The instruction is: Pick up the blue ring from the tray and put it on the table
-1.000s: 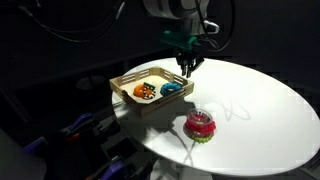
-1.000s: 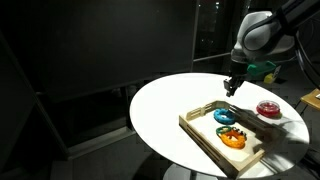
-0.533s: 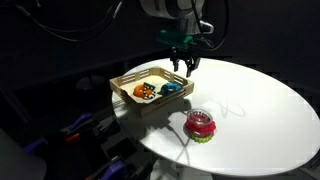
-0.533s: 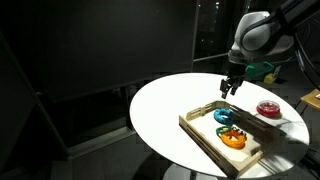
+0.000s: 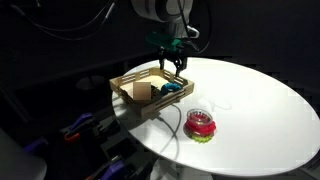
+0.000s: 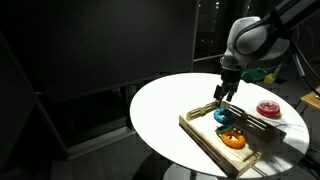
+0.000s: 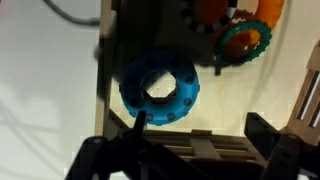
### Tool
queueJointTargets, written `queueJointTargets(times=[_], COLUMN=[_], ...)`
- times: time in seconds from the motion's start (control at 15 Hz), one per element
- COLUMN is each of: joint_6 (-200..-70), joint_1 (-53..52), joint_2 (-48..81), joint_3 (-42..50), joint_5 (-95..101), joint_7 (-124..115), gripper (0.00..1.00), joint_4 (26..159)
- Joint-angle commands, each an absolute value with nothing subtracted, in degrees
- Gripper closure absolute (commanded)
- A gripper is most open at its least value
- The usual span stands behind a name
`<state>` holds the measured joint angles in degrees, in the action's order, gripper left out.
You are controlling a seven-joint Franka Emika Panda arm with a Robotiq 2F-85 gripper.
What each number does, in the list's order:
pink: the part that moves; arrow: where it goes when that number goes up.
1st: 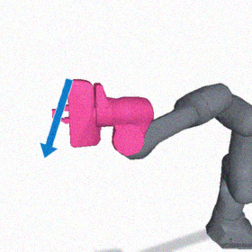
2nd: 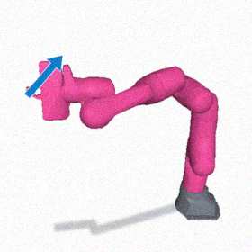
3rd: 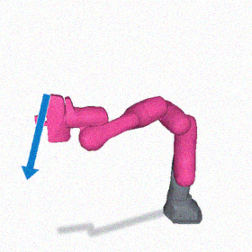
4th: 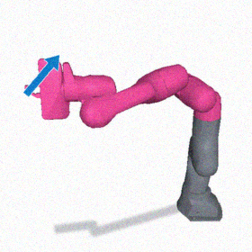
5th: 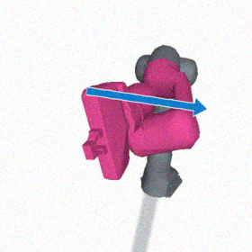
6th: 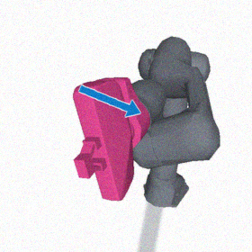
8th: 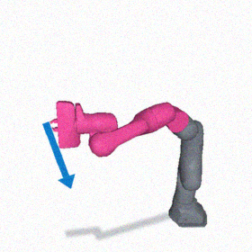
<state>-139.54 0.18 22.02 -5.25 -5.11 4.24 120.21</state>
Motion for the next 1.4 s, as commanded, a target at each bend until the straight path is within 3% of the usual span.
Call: queueJointTargets(times=[0.0,1.33], joint_6=[-138.36,-147.30], joint_1=[-0.50,-4.70], joint_2=[23.41,25.71], joint_3=[-5.60,-2.83], joint_5=[-5.80,-0.30], joint_7=[5.34,-0.37], gripper=[0.00,0.00], joint_4=[120.20,124.05])
